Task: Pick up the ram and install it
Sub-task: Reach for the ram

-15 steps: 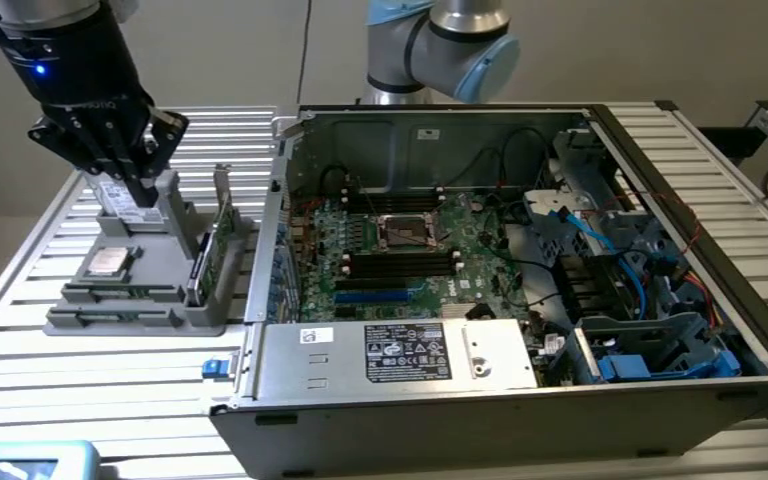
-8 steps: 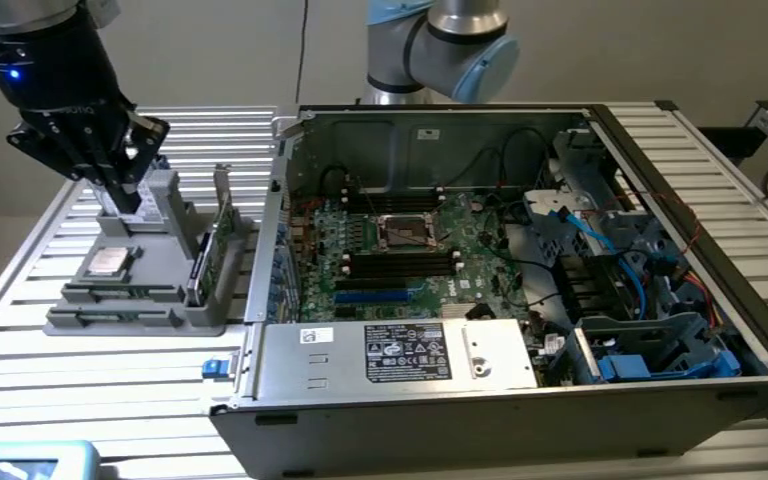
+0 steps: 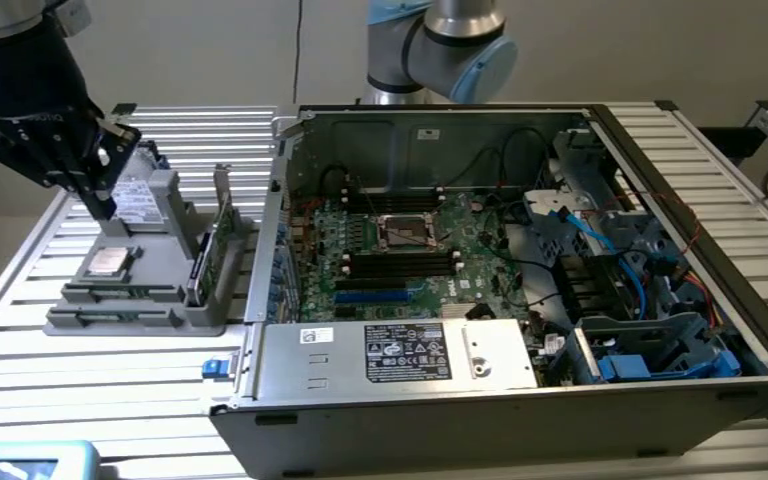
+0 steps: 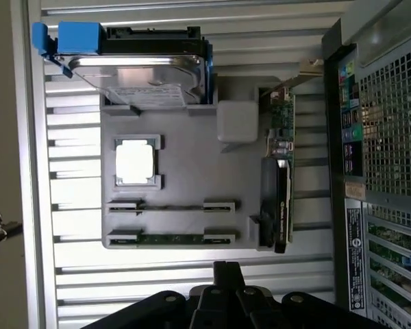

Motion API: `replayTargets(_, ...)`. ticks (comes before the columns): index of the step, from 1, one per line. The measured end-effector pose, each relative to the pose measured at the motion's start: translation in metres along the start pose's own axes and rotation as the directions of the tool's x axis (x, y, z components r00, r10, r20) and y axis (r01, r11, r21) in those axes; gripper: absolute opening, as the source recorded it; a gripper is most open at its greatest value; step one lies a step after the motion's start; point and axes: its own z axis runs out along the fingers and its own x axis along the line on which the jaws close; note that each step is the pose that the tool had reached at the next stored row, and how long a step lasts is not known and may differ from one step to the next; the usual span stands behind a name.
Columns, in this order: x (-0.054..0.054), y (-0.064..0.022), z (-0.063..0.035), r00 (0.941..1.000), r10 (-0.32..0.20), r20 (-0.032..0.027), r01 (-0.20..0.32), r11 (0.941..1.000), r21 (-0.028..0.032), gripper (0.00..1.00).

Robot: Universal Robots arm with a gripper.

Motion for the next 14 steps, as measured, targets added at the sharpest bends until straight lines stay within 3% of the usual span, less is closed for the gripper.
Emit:
replayTargets(7, 0.017, -0.0012, 0.0042, 1.0, -0.006, 0.0015, 0.006, 0.9998, 0.0214, 0.11)
replayTargets(14, 0.033, -0.0021, 0.0085, 1.0, -0.008, 0.0015, 0.008, 0.9997, 0.0225, 0.11)
